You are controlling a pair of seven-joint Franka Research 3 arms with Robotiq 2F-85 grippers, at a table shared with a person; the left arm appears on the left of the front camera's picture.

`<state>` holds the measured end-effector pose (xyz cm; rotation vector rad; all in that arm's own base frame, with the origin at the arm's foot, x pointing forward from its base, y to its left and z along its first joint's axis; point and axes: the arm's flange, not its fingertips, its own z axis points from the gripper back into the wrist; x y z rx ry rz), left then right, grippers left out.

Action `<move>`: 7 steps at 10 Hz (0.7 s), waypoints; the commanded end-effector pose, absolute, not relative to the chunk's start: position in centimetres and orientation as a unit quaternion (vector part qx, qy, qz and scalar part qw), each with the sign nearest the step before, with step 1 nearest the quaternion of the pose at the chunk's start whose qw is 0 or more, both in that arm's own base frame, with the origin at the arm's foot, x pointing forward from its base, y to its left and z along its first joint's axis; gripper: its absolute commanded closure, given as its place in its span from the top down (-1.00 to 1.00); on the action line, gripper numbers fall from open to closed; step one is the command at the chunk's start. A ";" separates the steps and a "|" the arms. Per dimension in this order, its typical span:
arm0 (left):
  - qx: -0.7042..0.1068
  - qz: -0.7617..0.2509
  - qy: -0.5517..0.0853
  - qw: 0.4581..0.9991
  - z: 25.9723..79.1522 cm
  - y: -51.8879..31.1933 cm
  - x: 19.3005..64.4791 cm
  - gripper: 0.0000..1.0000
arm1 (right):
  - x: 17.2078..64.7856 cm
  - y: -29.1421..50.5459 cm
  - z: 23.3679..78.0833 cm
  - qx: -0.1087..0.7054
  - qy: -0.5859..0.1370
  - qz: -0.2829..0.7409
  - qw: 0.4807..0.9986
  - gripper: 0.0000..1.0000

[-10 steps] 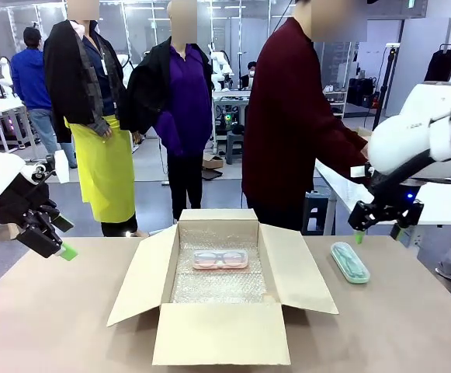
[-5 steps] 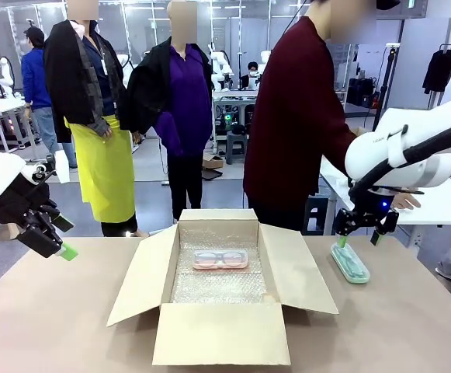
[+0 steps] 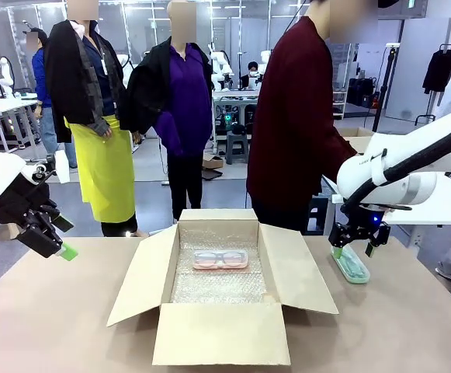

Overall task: Pack the glasses set securely to prepare it for shipping.
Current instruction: Put the Glasses case from the right side of the table into the Package Box.

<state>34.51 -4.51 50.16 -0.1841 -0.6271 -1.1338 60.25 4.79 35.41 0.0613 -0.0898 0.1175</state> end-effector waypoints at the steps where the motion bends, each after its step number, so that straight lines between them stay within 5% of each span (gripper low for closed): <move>1: -0.090 -0.534 -0.295 0.787 50.2 -4.2 34.5 1.00 | 61.5 4.4 34.9 0.017 -0.052 0.052 0.997 1.00; 7: -0.090 -0.534 -0.295 0.787 50.2 -4.2 34.5 1.00 | 63.7 5.1 31.3 -0.009 -0.054 0.037 0.998 1.00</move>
